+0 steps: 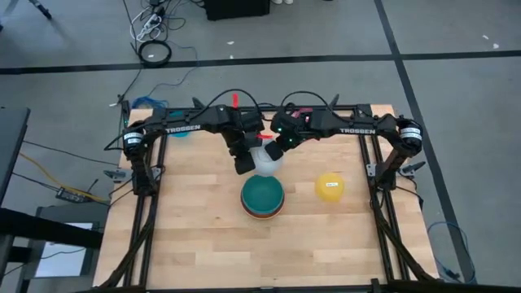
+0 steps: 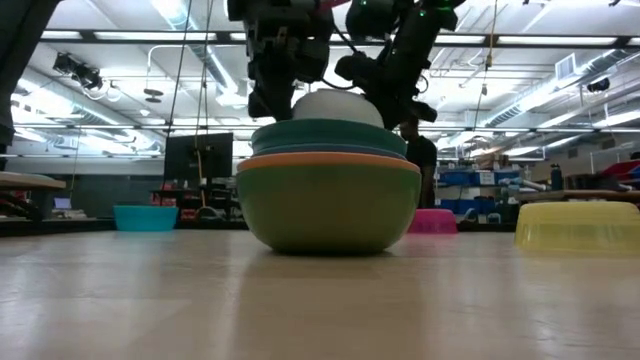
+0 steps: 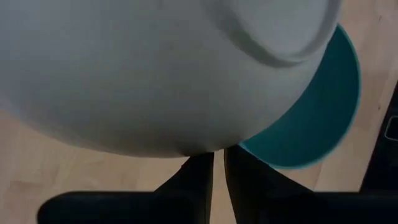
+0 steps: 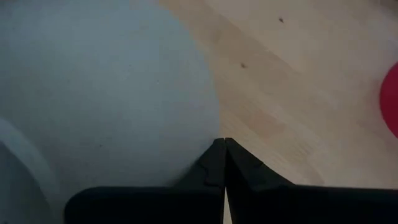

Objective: Nest bowls inside each other
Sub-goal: Stack the white bowl on top of the green bowl

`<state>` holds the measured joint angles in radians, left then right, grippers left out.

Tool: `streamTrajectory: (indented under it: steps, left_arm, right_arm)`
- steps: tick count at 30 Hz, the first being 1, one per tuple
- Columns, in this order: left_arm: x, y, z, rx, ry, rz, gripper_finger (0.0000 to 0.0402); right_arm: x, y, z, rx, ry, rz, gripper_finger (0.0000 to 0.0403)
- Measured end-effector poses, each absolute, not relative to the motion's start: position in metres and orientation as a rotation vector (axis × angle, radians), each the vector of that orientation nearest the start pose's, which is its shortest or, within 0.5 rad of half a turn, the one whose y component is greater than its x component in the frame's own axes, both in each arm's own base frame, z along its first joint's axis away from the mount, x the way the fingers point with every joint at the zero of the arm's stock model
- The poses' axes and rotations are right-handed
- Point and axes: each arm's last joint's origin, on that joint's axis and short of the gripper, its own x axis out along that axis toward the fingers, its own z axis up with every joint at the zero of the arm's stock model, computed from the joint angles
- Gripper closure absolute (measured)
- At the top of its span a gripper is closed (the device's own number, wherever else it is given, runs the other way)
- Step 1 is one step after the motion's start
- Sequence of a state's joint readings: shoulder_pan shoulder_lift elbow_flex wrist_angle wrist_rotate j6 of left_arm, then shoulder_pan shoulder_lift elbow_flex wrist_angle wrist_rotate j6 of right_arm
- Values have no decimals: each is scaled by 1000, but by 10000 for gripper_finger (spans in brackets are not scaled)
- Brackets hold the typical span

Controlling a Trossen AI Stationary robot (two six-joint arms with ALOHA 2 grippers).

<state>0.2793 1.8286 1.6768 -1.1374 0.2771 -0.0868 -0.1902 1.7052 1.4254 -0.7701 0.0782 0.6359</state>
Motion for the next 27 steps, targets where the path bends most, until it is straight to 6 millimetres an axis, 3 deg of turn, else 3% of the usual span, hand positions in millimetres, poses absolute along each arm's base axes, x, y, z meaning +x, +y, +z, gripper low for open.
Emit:
streamTrajectory:
  steps: [27]
  left_arm:
    - [355,22,298,-415,1312,-10,351]
  right_arm:
    - [350,11,274,569,960,-520,403]
